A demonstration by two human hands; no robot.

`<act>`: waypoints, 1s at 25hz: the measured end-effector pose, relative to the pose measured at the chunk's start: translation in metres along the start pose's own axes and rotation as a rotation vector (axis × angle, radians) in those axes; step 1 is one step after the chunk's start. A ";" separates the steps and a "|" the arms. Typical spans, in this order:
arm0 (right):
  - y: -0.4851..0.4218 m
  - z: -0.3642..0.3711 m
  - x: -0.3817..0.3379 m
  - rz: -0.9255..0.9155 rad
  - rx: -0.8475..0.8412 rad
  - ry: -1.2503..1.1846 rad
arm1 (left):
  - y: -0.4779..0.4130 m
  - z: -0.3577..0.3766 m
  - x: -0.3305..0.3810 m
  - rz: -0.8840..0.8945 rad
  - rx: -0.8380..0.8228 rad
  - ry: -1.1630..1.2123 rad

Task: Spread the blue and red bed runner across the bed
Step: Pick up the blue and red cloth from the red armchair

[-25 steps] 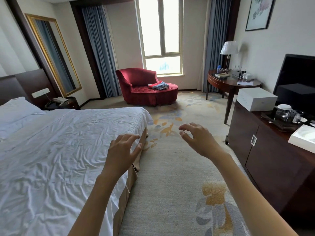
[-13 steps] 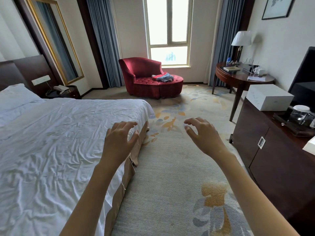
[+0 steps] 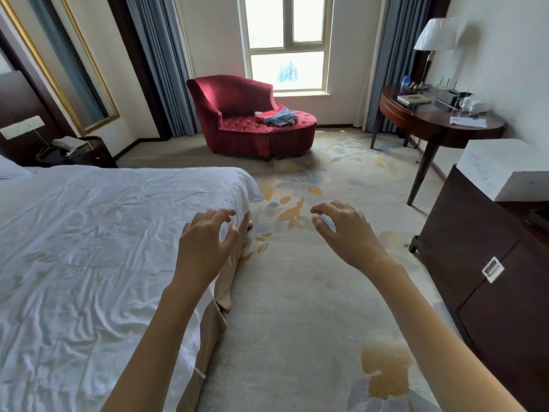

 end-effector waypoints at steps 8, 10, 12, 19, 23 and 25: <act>-0.192 0.008 0.092 0.065 0.005 0.037 | -0.209 0.103 -0.023 0.062 -0.052 0.072; -0.253 0.010 0.127 0.052 0.013 0.057 | -0.270 0.139 -0.025 0.085 -0.073 0.076; -0.314 0.011 0.163 0.036 0.026 0.084 | -0.336 0.170 -0.026 0.089 -0.045 0.069; -0.523 0.005 0.255 -0.016 0.005 0.088 | -0.547 0.246 -0.039 0.061 -0.009 0.084; -0.636 0.029 0.301 -0.036 -0.053 0.057 | -0.648 0.296 -0.069 0.025 -0.013 0.070; -0.702 0.046 0.330 -0.035 -0.083 0.055 | -0.709 0.330 -0.090 0.009 -0.016 0.051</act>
Point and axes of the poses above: each hand's wrist, its own y-axis away from the middle knuckle, its own z-axis out of the palm, x = y × z, the point moved 3 cm from there along -y, towards the middle knuckle, and after that the axes turned 7 degrees about -x, right-handed, at the moved point
